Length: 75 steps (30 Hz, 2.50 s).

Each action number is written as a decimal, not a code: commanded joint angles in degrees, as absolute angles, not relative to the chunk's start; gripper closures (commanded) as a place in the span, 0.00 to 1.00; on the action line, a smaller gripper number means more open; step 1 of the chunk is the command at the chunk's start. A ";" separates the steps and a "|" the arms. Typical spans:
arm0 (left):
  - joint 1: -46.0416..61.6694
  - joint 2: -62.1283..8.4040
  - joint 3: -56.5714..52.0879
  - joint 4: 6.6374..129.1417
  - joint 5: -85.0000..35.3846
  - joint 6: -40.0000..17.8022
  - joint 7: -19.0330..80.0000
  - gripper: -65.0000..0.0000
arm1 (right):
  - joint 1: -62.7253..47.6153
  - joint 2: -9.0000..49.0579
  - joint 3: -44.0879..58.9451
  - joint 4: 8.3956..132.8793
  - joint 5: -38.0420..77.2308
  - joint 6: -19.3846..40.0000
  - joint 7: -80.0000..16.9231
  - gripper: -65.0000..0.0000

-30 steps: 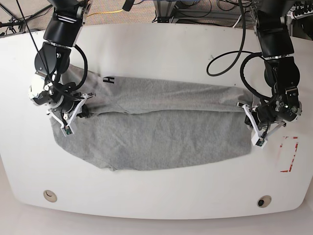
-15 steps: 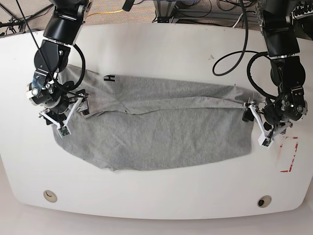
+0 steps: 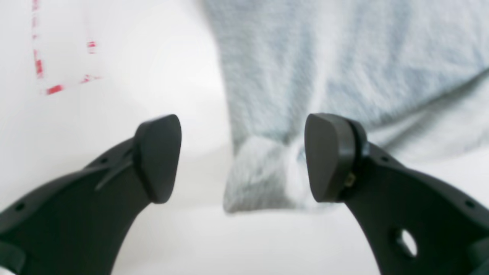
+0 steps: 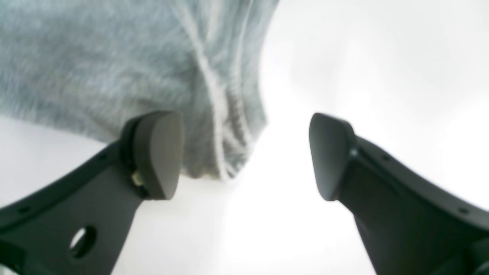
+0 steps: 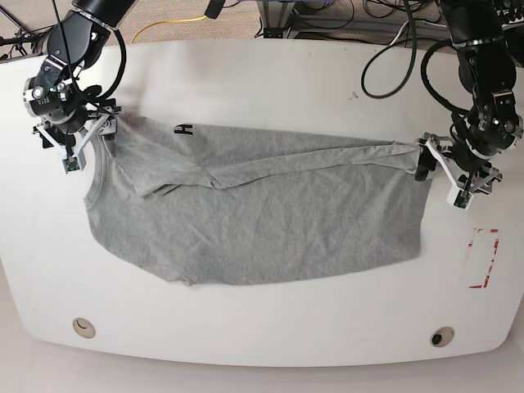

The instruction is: Fold the T-shirt properly

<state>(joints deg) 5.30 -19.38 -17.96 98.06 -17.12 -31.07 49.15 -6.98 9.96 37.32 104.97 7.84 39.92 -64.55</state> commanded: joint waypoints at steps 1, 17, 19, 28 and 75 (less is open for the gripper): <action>6.11 -20.09 -18.24 98.95 -17.45 -30.64 43.65 0.28 | -6.64 9.71 39.69 104.22 9.45 40.00 -63.25 0.25; 2.86 -19.65 -23.69 105.54 -17.80 -31.69 49.63 0.28 | -6.46 9.63 40.84 94.81 15.08 40.00 -61.76 0.25; 3.74 -19.12 -23.96 107.74 -18.68 -34.68 52.97 0.28 | -6.46 9.45 40.75 94.99 15.08 40.00 -61.76 0.25; 13.76 -15.96 -30.11 112.40 -21.23 -39.43 60.35 0.32 | -6.46 9.36 40.75 94.90 15.08 40.00 -61.76 0.25; -10.95 -16.04 -30.64 86.20 -11.91 -38.37 61.93 0.51 | -6.46 7.52 42.59 95.34 15.16 40.00 -61.76 0.25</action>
